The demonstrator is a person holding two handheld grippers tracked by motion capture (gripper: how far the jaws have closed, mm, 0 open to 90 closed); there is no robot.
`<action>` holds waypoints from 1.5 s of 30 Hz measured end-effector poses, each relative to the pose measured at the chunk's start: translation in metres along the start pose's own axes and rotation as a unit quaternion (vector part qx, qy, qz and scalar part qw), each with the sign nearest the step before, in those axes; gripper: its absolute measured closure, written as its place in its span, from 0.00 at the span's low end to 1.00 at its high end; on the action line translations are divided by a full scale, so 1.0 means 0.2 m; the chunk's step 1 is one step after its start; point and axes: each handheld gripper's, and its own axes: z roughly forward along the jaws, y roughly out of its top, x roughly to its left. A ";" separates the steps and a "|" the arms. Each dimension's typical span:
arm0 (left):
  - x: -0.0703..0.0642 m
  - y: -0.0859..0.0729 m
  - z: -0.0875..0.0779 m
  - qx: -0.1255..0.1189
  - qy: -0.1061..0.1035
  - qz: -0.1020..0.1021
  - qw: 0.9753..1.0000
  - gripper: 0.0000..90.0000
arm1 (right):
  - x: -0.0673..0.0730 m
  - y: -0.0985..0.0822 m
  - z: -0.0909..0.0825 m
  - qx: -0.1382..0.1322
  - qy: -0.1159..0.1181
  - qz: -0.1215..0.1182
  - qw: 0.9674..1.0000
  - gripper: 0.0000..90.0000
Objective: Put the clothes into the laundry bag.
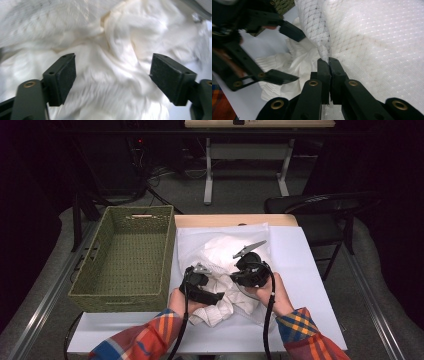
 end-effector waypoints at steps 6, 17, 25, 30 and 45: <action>-0.04 -0.09 -0.06 0.029 0.001 0.006 1.000 0.15 | 0.01 0.00 0.01 0.003 0.000 -0.002 1.000 0.98; -0.03 -0.26 0.06 0.068 0.001 -0.006 0.998 0.14 | 0.01 0.00 0.03 0.010 0.000 0.001 1.000 0.98; -0.03 -0.25 0.11 0.039 -0.011 -0.001 0.999 0.49 | 0.02 0.00 0.03 0.011 0.003 -0.001 1.000 0.98; -0.04 -0.23 0.11 0.026 -0.035 -0.003 0.999 0.80 | 0.03 0.00 0.03 0.011 0.005 -0.007 1.000 0.98; -0.08 0.02 0.18 -0.084 -0.048 -0.069 0.993 0.83 | 0.04 0.02 -0.04 -0.020 0.008 -0.003 1.000 0.99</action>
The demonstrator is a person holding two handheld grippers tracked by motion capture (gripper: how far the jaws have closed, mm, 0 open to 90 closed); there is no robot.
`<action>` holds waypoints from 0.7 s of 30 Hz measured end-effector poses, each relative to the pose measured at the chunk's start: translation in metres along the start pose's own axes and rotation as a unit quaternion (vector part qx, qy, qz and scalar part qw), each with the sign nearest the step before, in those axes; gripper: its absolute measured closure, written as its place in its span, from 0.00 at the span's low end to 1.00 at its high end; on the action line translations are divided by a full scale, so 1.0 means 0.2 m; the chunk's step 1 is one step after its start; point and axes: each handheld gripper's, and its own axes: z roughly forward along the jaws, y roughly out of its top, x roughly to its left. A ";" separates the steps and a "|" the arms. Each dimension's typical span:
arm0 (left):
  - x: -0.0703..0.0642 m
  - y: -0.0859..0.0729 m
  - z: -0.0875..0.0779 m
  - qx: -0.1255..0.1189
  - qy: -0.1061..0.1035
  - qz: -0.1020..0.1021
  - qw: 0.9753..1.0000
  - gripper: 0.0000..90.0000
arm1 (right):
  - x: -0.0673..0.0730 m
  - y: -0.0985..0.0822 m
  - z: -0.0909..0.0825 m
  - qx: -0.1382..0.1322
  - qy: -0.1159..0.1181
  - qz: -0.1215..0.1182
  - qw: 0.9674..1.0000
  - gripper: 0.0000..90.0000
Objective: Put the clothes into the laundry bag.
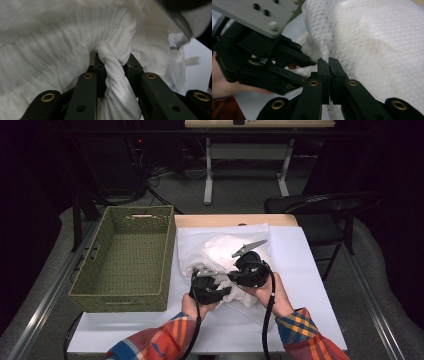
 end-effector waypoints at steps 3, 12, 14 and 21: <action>0.00 -0.02 0.10 0.015 0.006 0.010 1.000 0.79 | -0.01 -0.02 0.03 0.012 -0.001 0.003 1.000 0.99; 0.02 -0.06 0.01 0.042 0.004 0.037 0.998 0.41 | -0.05 -0.05 0.07 0.032 -0.008 0.007 0.999 0.97; 0.03 -0.07 -0.04 0.043 0.003 0.037 0.998 0.37 | -0.05 -0.04 0.07 0.031 -0.008 0.003 0.999 0.96; 0.08 -0.08 -0.23 0.037 0.031 0.041 0.998 0.28 | -0.03 -0.04 0.10 0.033 -0.011 -0.003 0.999 0.93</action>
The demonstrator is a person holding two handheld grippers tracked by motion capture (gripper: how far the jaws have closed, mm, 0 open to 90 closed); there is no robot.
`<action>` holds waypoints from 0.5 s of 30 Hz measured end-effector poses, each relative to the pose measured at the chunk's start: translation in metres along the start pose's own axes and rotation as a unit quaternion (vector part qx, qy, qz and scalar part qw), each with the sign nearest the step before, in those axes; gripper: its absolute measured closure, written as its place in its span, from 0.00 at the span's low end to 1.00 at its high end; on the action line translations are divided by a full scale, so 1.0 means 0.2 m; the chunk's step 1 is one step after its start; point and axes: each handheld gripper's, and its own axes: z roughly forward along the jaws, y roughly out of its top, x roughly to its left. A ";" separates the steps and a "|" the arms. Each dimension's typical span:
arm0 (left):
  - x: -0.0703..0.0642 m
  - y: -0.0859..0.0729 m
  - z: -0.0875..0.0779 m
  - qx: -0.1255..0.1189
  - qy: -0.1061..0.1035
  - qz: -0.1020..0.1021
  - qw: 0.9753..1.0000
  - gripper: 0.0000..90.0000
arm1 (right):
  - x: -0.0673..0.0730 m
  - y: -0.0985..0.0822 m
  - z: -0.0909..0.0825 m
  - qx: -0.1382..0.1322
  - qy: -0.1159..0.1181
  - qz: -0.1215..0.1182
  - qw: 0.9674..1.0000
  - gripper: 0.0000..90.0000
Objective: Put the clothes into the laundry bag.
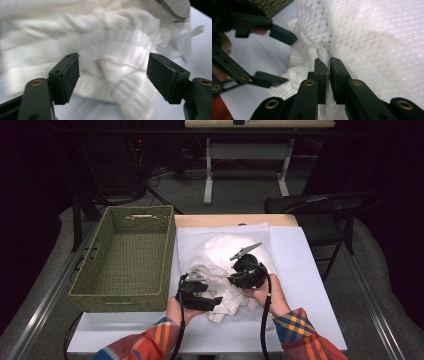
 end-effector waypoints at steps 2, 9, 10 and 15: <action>0.02 -0.01 -0.04 0.001 0.020 0.000 1.000 0.25 | 0.00 0.00 0.01 -0.001 0.000 -0.001 1.000 0.91; 0.07 -0.03 -0.03 0.021 0.063 -0.028 0.997 0.20 | 0.02 0.02 0.04 -0.010 -0.012 -0.004 1.000 0.92; 0.07 -0.03 -0.01 0.024 0.067 -0.034 0.997 0.18 | 0.02 0.02 0.04 -0.011 -0.013 -0.006 1.000 0.94; 0.11 0.00 0.08 0.026 0.068 -0.048 0.996 0.18 | 0.02 0.02 0.02 -0.015 -0.011 -0.001 1.000 0.98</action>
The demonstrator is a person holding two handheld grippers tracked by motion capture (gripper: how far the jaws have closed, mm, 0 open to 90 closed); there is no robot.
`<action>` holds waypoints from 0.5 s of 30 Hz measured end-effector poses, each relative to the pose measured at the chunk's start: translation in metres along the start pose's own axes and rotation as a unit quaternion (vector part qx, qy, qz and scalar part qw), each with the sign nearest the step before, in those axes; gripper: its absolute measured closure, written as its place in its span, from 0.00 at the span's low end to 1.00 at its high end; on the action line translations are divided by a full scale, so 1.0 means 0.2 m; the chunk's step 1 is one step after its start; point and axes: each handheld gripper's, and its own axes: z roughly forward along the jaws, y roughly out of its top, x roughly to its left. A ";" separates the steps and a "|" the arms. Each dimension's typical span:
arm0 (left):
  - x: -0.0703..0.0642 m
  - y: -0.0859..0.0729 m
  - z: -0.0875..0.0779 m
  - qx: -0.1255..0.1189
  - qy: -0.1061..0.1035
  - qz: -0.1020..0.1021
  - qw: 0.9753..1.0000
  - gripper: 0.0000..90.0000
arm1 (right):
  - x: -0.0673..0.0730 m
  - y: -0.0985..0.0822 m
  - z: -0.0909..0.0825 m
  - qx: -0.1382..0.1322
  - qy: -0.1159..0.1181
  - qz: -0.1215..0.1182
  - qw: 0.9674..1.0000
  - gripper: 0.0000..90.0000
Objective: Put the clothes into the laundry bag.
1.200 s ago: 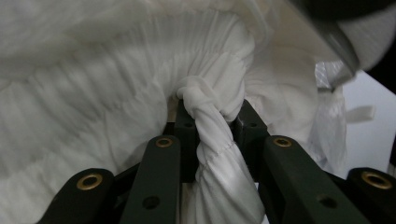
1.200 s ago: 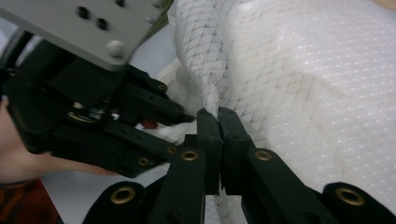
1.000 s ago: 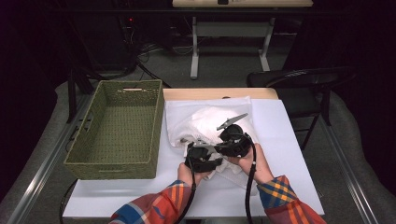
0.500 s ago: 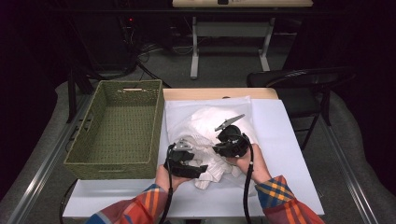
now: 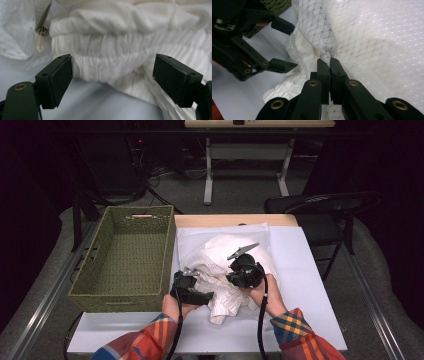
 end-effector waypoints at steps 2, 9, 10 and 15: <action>0.02 0.01 0.02 -0.003 -0.011 -0.003 1.000 0.21 | 0.00 0.00 -0.01 -0.003 0.001 0.002 1.000 0.98; 0.06 0.04 0.08 -0.038 -0.058 -0.023 0.997 0.60 | -0.01 0.00 -0.03 -0.011 0.008 0.005 1.000 0.99; 0.06 0.04 0.09 -0.045 -0.063 -0.025 0.997 0.64 | 0.00 0.01 -0.04 -0.011 0.012 0.007 1.000 0.99; 0.01 0.07 0.11 -0.055 -0.079 -0.011 0.995 0.82 | 0.02 0.02 -0.07 -0.021 0.019 0.005 1.000 0.99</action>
